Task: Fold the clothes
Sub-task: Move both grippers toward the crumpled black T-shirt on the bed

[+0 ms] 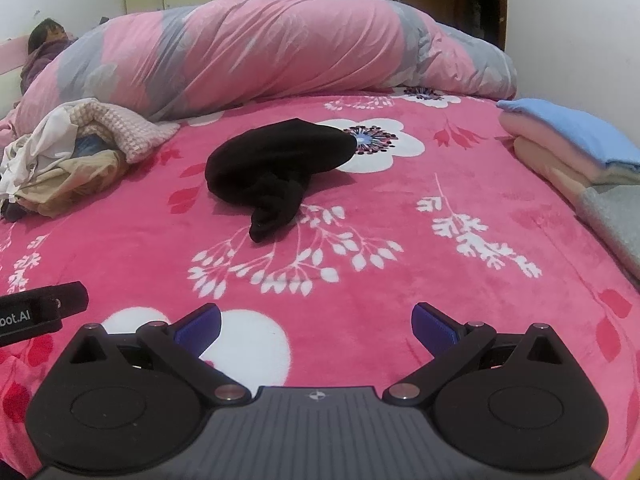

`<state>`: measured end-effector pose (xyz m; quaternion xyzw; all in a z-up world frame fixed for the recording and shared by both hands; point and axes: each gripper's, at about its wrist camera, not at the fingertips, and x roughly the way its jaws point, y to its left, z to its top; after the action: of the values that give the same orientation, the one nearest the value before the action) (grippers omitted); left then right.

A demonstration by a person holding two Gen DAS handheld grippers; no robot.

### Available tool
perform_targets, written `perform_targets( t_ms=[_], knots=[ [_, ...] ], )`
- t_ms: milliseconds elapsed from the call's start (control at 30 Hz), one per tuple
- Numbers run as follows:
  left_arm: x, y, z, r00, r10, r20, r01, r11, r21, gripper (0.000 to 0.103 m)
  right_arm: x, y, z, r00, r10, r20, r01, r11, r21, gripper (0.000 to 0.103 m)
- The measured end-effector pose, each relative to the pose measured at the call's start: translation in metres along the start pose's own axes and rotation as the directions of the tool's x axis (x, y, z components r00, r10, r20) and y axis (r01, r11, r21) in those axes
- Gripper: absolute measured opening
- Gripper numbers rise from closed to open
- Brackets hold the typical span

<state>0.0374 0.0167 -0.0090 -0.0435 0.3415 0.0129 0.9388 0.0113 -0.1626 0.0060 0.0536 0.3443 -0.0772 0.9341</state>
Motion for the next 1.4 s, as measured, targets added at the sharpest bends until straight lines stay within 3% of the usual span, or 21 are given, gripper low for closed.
perform_targets(
  t_ms=[1400],
  knots=[
    [0.018, 0.001, 0.011, 1.0, -0.006, 0.002, 0.006, 1.0, -0.008, 0.103, 0.02, 0.009, 0.017, 1.0, -0.003, -0.002, 0.003, 1.0, -0.019, 0.103]
  ],
)
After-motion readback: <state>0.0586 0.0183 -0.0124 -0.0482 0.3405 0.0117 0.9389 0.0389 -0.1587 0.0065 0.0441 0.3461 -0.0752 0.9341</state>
